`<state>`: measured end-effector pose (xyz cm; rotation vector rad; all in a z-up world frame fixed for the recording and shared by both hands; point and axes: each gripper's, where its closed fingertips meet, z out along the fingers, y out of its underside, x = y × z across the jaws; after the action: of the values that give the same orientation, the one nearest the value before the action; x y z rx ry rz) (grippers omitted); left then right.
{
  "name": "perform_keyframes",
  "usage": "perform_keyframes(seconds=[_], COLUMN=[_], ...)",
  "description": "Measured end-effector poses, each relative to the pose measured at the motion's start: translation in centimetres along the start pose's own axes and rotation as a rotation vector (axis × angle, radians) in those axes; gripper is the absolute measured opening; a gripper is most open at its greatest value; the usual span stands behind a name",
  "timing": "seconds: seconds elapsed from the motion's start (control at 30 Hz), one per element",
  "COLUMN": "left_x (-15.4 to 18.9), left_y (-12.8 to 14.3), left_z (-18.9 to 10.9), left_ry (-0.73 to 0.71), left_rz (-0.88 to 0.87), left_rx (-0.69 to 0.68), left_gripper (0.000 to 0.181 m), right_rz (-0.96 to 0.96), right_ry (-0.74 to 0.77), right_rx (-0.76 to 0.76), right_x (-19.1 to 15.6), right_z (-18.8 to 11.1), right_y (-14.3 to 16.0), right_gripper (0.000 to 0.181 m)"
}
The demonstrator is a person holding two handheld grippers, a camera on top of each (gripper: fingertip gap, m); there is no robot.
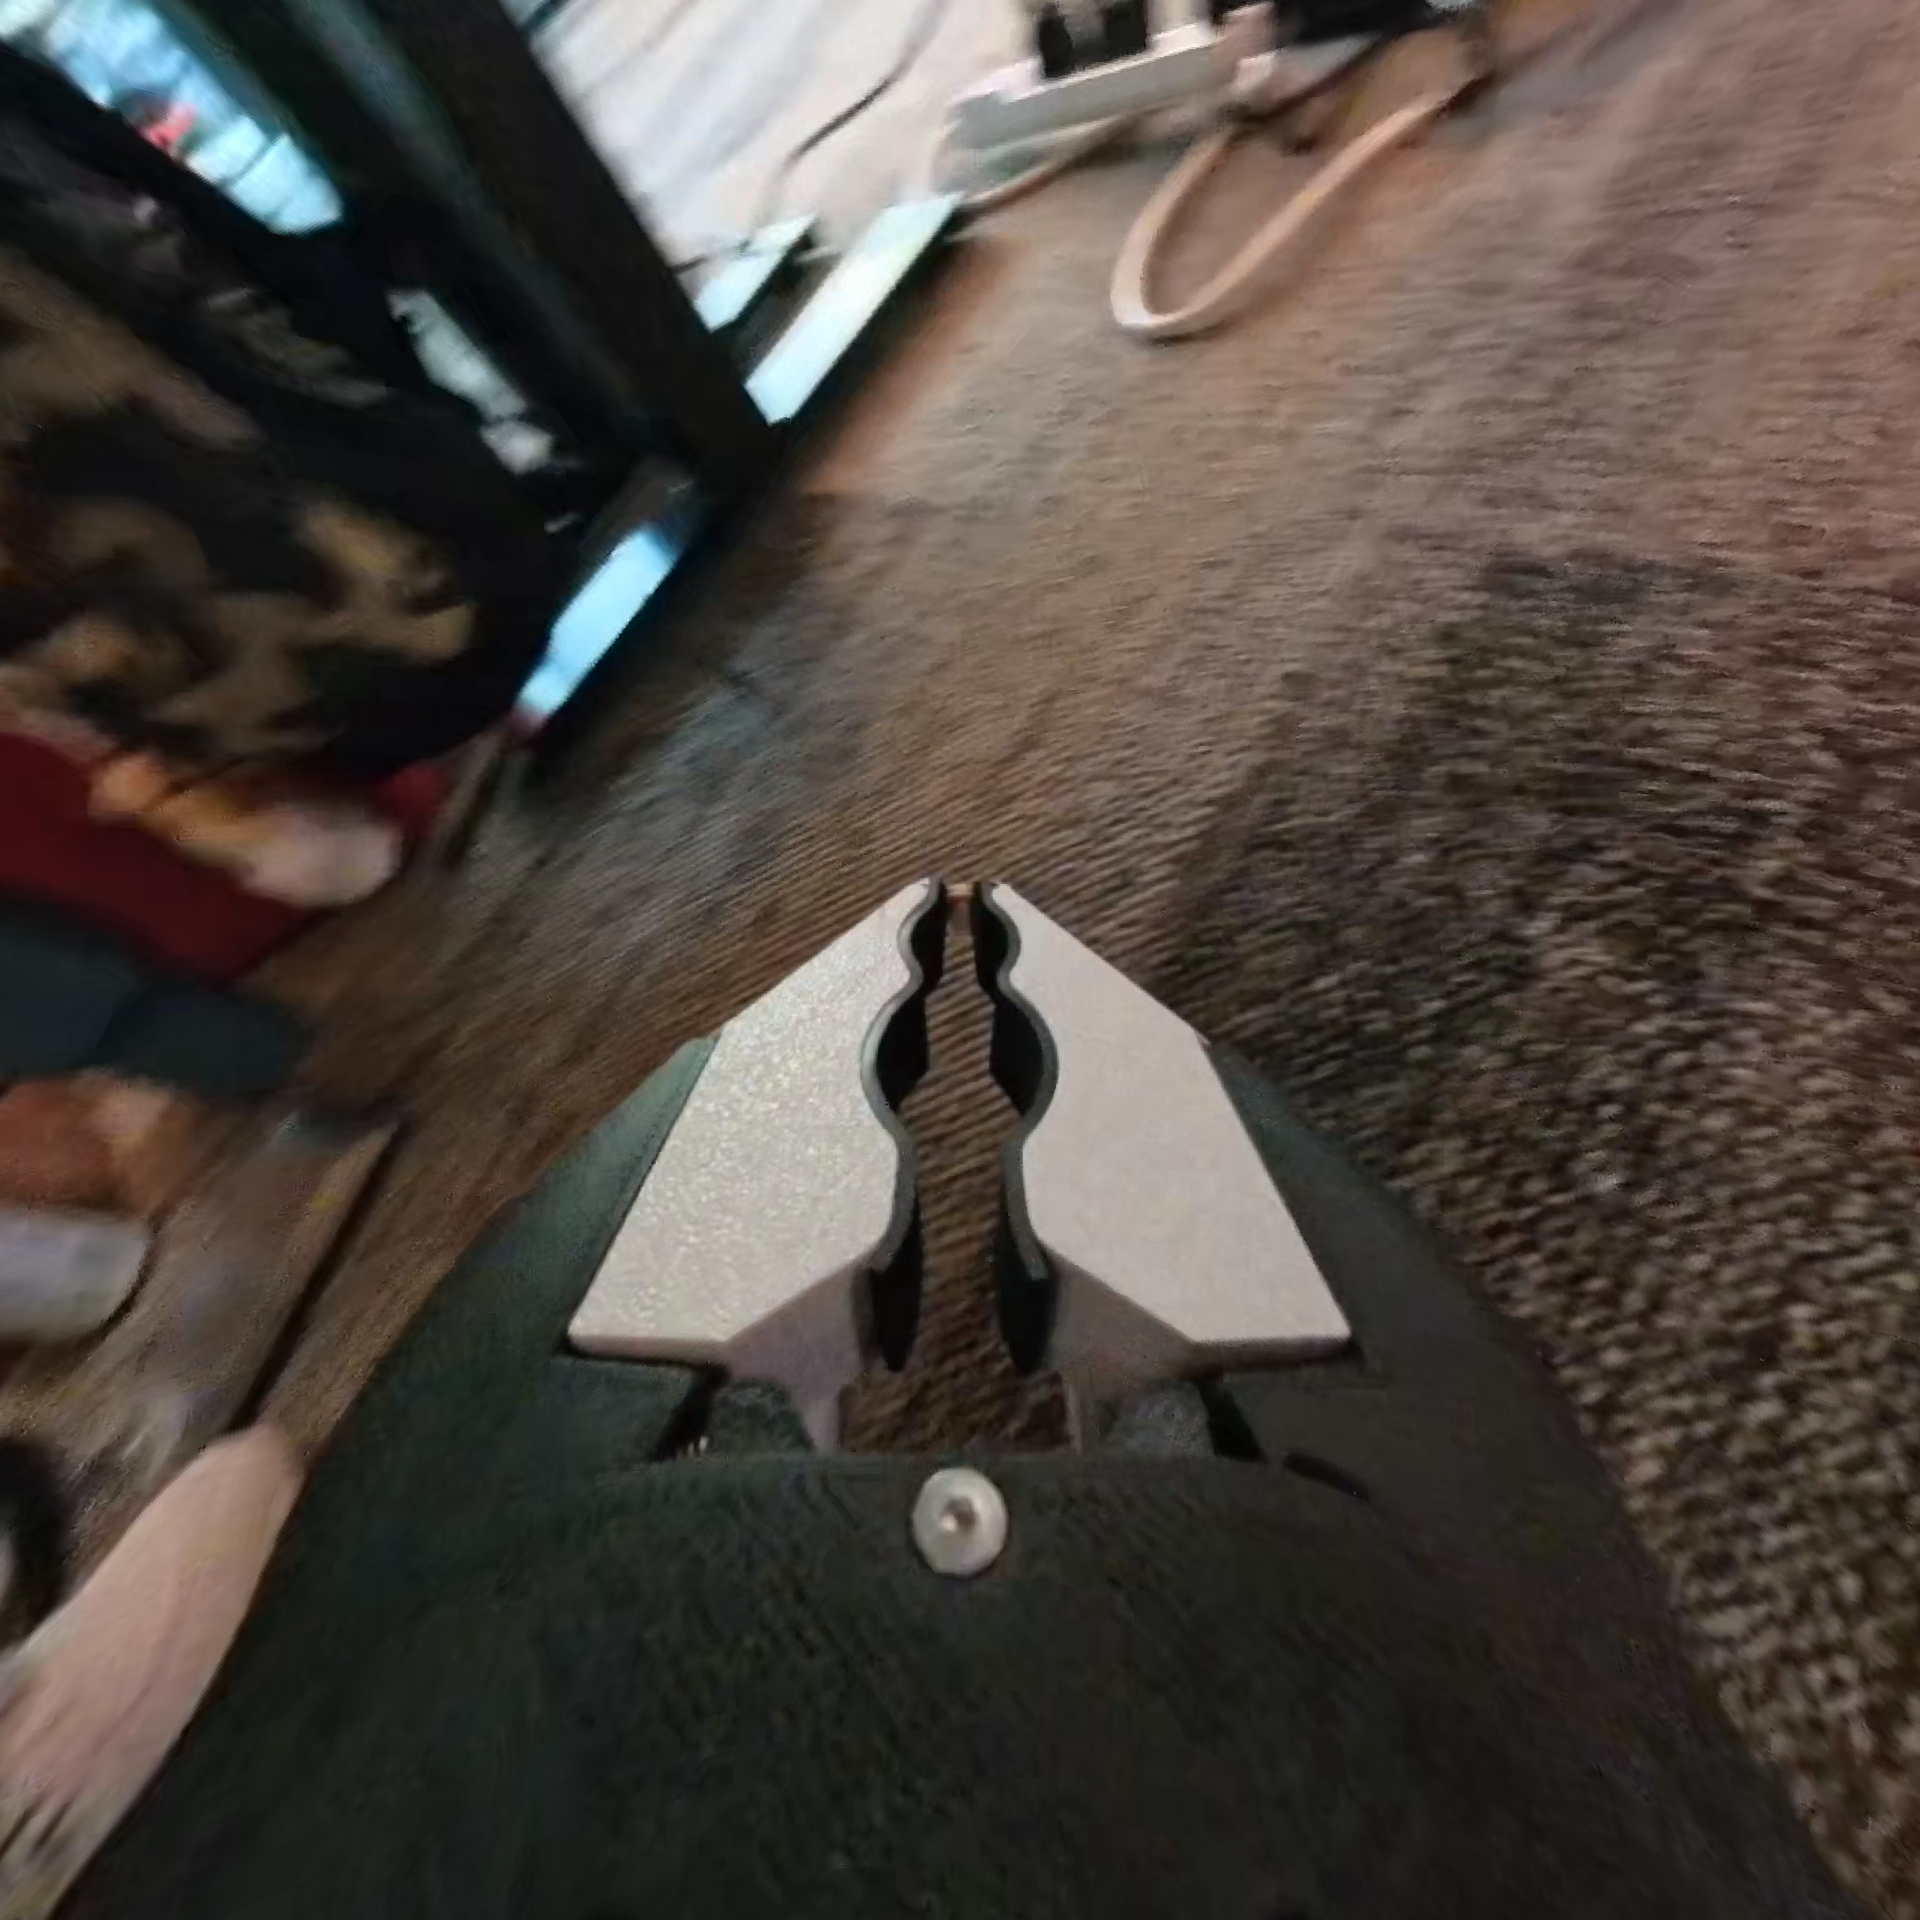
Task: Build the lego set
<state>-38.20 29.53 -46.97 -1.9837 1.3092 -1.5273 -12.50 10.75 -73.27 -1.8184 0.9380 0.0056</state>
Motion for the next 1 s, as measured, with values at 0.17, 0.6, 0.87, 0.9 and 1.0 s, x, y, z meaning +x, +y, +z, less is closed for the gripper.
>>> perform_keyframes(seconds=[0.17, 0.6, 0.87, 0.9, 1.0], left_x=[7.3, 22.1, 21.8, 21.7, 22.1], left_y=[-8.0, -38.7, -42.4, -41.5, -39.8], left_z=[-2.7, -1.1, 13.9, 15.2, 16.2], left_ry=[0.103, -0.380, -0.667, -0.625, -0.582], left_rz=[0.268, 0.914, 1.589, 1.608, 1.728], left_rx=[0.201, 0.328, 0.400, 0.385, 0.363], left_gripper=[0.112, 0.124, 0.124, 0.124, 0.119], right_rz=[-0.295, -1.013, -1.254, -1.316, -1.354], right_ry=[-0.235, 0.538, 0.948, 0.931, 0.868], right_rx=[-0.039, 0.501, 0.076, 0.016, 0.042], right_x=[-17.7, -23.7, -3.8, -3.4, -5.4], right_z=[-9.0, -38.5, -34.9, -34.1, -33.2], right_y=[-4.5, -48.6, -54.5, -53.6, -53.3], right_gripper=[0.004, 0.004, 0.004, 0.004, 0.003])
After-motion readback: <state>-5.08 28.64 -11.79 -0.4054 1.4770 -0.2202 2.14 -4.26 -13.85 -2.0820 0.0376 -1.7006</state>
